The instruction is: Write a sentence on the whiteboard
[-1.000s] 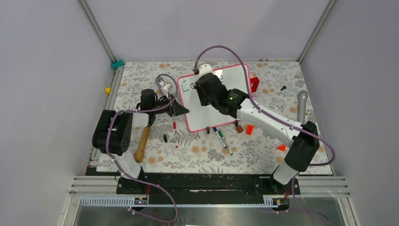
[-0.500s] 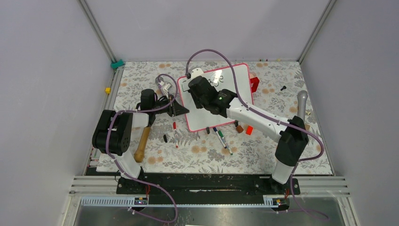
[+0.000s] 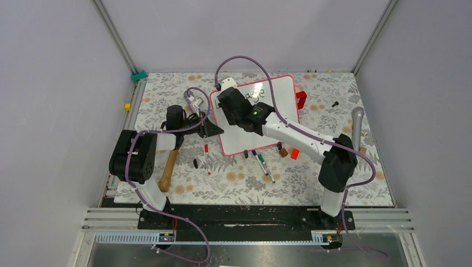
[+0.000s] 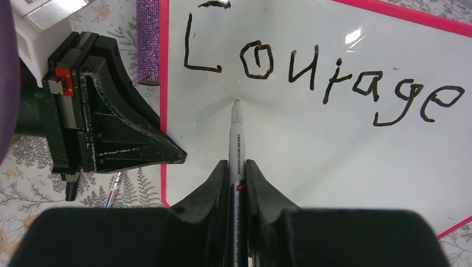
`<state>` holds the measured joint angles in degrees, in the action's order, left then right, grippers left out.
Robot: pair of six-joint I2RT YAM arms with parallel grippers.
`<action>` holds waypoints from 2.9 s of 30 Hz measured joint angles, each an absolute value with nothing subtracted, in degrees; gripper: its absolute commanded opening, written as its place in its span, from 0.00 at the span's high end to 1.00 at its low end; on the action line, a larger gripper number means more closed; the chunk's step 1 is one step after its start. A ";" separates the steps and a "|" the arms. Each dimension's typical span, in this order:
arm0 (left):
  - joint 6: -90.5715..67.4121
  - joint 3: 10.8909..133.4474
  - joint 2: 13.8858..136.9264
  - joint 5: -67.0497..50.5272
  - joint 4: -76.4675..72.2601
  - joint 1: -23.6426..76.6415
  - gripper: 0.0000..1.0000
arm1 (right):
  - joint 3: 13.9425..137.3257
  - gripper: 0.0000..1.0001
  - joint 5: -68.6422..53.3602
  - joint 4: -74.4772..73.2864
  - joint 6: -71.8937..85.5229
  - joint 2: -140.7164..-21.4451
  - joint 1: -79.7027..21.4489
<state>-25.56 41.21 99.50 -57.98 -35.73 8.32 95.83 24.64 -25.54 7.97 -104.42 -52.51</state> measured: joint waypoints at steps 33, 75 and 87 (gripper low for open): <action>-26.61 41.15 99.94 -58.35 -36.73 8.12 1.00 | 99.09 1.00 27.38 -29.69 7.49 -107.48 -52.88; -27.11 41.10 100.27 -58.94 -37.45 7.86 1.00 | 97.51 1.00 26.06 -30.09 7.77 -106.87 -52.88; -27.27 41.10 100.25 -58.94 -37.45 7.84 1.00 | 97.89 1.00 26.06 -30.65 7.81 -107.04 -52.88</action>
